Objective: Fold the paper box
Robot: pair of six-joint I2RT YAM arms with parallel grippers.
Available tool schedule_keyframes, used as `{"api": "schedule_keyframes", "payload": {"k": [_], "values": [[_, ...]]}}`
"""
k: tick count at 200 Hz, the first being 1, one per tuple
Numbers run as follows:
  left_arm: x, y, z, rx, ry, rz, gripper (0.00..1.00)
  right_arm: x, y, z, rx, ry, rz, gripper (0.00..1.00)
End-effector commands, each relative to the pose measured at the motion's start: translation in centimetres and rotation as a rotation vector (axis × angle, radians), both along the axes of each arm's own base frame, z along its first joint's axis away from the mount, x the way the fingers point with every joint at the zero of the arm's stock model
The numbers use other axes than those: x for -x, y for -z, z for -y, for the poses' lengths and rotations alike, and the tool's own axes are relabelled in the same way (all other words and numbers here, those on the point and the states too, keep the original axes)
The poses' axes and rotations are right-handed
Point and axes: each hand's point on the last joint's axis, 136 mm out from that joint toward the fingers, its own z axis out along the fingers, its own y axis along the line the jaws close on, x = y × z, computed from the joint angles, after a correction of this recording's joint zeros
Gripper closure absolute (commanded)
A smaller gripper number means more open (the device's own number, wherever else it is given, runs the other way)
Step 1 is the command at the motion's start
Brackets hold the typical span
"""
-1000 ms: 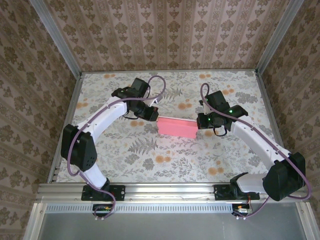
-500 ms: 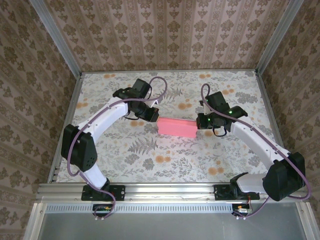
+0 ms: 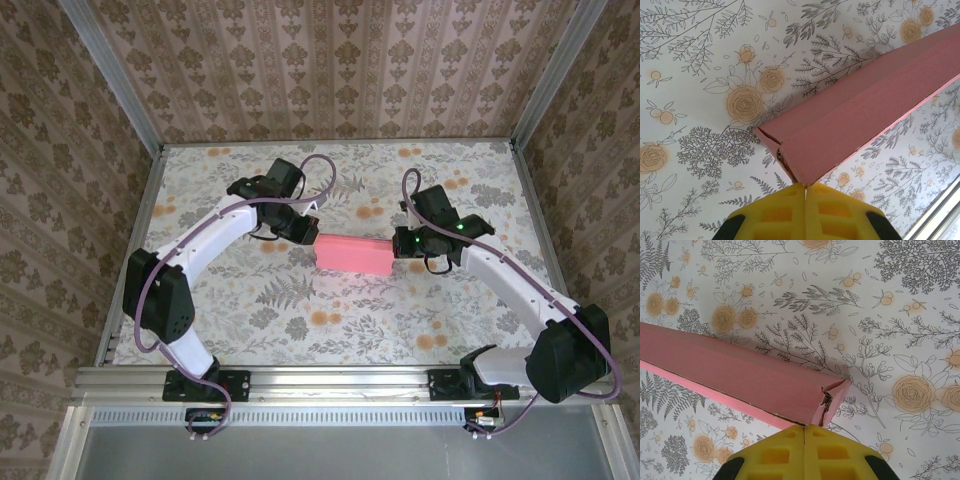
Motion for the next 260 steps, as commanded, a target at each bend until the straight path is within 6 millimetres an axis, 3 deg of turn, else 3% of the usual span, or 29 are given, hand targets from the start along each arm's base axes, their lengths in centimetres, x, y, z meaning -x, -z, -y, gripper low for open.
{"api": "schedule_keyframes", "payload": {"k": [1, 79, 145, 157, 225, 260], "values": [[1.0, 0.9, -0.6, -0.042, 0.01, -0.029, 1.0, 1.6, 1.9, 1.9, 0.093, 0.021, -0.06, 0.97], [1.4, 1.4, -0.7, -0.054, 0.012, -0.036, 1.0, 1.7, 1.5, 1.8, 0.086, 0.009, -0.042, 0.93], [1.6, 1.5, -0.5, -0.047, 0.011, -0.04, 1.0, 2.1, 0.8, -0.5, -0.047, -0.042, -0.048, 0.92], [1.6, 1.5, -0.5, -0.048, 0.01, -0.042, 1.0, 2.2, 0.7, -0.7, -0.059, -0.045, -0.049, 0.88], [1.6, 1.7, -0.2, -0.044, 0.014, -0.044, 1.0, 1.9, -2.7, 0.8, -0.068, 0.016, 0.045, 0.78], [1.5, 1.6, -0.1, -0.04, 0.013, -0.042, 1.0, 0.9, -3.9, -0.1, -0.123, 0.006, 0.078, 0.81]]}}
